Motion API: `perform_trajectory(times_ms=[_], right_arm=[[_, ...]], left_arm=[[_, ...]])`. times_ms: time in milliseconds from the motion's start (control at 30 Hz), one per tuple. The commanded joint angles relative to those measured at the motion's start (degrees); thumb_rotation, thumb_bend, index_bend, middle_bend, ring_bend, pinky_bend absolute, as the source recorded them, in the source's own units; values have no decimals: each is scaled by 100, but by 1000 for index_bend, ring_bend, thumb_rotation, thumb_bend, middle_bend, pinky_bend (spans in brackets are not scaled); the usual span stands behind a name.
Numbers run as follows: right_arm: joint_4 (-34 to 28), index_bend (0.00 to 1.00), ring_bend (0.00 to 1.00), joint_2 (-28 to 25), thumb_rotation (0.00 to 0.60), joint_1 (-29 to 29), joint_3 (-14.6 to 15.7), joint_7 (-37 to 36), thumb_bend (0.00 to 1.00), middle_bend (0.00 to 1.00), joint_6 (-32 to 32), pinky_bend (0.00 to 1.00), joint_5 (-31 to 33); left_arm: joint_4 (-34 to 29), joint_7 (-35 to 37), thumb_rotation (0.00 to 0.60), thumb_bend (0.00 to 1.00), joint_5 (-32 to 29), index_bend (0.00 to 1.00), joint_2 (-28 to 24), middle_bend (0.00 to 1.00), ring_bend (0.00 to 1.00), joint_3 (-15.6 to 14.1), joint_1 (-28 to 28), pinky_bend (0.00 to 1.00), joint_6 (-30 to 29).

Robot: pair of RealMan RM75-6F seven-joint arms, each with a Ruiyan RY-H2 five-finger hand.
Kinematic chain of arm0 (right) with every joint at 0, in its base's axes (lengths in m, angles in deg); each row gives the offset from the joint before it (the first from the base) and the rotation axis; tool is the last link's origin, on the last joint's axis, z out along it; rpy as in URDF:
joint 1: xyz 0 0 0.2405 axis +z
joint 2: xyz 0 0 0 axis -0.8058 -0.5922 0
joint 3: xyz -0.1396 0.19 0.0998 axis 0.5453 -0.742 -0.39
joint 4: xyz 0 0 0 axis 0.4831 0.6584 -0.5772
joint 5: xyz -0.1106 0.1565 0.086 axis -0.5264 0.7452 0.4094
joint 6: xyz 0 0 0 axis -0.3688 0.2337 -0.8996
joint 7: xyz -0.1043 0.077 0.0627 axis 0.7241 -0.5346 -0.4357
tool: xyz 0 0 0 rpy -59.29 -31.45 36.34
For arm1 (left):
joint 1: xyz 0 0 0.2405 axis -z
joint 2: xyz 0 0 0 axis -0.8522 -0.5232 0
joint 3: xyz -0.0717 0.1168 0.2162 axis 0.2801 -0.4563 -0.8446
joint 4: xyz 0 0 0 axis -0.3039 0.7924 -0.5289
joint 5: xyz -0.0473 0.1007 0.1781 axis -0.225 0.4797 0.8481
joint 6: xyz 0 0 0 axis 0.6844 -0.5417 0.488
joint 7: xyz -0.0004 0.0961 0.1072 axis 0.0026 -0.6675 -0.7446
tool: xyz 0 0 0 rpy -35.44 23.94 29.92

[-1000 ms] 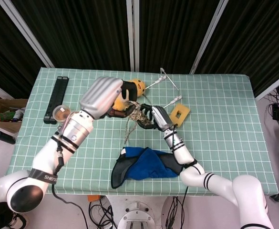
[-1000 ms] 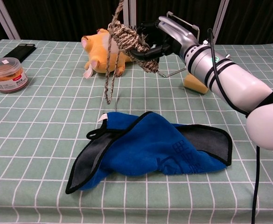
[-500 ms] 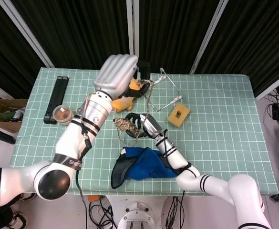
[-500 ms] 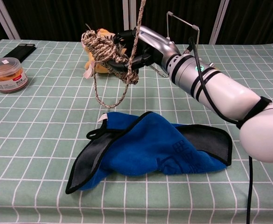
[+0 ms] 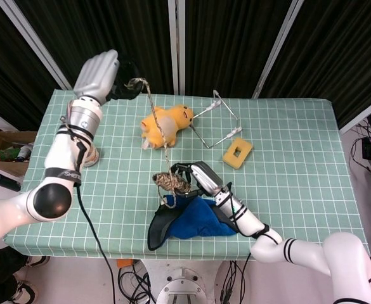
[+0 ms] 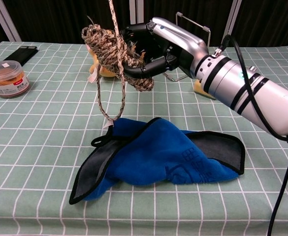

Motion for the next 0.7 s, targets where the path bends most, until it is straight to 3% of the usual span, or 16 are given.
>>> perform_trajectory(times_ms=[33, 700], right_arm=[[-156, 781, 562, -101, 600, -95, 95, -32, 695, 599, 172, 721, -120], [-823, 783, 563, -547, 600, -545, -62, -258, 735, 600, 1106, 722, -169]], left_arm=[[274, 86, 600, 533, 41, 707, 120, 554, 530, -140, -178, 671, 165], [1515, 196, 600, 533, 501, 710, 1159, 560, 535, -1015, -844, 676, 794]])
